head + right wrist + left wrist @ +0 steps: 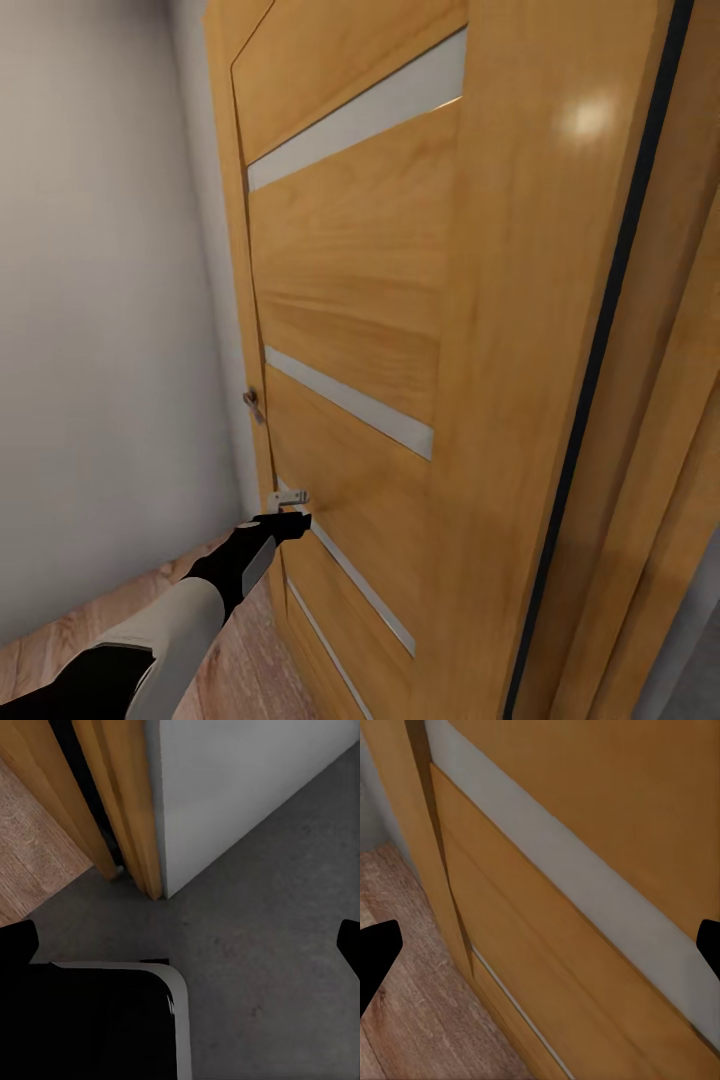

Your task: Move the two storage containers from the living room to the garage. In the garage, place one container on the floor and stack the other container on top of it (either order is fine).

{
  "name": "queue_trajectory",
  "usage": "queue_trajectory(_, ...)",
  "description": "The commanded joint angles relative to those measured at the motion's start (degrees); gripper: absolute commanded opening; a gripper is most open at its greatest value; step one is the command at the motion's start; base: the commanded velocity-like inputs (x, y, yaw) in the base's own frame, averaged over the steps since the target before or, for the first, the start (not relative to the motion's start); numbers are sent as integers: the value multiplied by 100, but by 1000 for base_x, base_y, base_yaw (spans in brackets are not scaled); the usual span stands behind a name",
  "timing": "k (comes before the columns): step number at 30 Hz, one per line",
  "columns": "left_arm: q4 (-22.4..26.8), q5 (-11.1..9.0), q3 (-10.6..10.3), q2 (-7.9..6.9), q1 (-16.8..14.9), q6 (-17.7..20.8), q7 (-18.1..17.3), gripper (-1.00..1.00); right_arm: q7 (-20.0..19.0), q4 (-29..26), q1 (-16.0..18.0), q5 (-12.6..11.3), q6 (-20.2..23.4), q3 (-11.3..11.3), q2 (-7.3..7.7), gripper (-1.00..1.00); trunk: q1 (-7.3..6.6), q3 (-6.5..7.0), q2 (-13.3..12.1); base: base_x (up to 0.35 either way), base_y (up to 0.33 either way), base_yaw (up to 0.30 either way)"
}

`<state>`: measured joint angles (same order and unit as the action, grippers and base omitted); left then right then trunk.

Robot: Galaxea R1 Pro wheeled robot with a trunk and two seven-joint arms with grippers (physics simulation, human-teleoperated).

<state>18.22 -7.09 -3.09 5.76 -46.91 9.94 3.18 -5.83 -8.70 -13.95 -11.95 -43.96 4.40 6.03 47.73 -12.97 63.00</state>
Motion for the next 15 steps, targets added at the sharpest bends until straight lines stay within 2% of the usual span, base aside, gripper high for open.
queue_trajectory(1, 23, -126, -37, 424, -3, 28, -10, 100, -23, -9, -2, -62, -7, 43, 4, 100, 1, -5, 3, 0, 0, 0)
queue_trajectory(15, 24, -126, -38, 424, -2, 27, -10, 100, -23, -9, -2, -62, -3, 34, 4, 100, 1, -5, 3, 0, 0, 0)
